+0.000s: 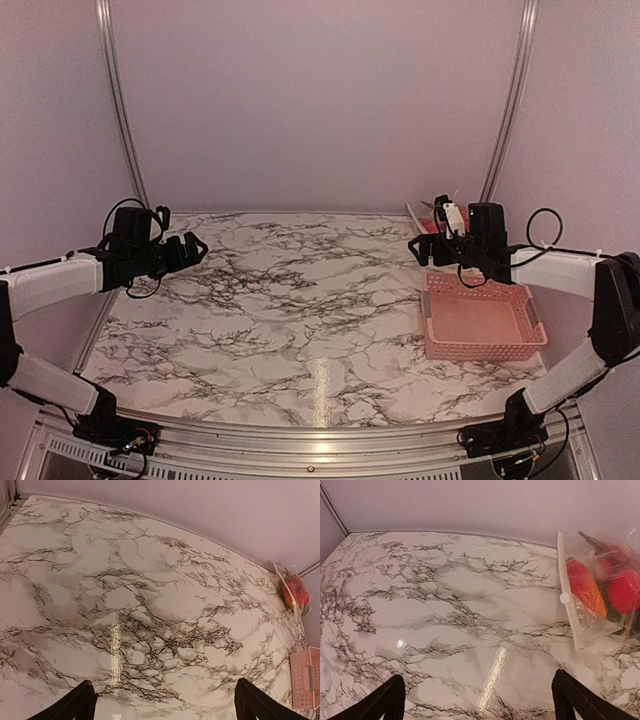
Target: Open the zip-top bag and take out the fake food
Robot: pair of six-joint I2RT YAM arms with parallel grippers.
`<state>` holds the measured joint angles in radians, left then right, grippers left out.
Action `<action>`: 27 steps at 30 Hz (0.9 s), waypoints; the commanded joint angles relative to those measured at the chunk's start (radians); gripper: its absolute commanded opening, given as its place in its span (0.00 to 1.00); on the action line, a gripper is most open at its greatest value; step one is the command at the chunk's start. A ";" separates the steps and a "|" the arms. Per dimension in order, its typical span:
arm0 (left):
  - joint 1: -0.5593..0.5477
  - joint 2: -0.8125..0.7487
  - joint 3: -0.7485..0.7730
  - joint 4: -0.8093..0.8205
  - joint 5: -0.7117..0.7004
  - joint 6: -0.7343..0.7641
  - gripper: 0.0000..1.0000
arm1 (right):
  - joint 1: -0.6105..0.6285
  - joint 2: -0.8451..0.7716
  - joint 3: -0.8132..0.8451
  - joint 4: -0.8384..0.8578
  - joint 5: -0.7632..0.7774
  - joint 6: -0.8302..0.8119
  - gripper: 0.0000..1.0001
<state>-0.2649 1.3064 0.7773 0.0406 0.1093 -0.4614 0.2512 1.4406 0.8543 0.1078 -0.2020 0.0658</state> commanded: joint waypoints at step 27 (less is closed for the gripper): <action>-0.039 0.036 -0.032 0.059 -0.024 -0.032 0.99 | 0.041 0.648 0.768 -0.333 0.572 -0.268 0.81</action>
<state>-0.2966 1.3495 0.7578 0.1081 0.1036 -0.5018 0.2768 2.0006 1.5105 -0.1600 0.2596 -0.1429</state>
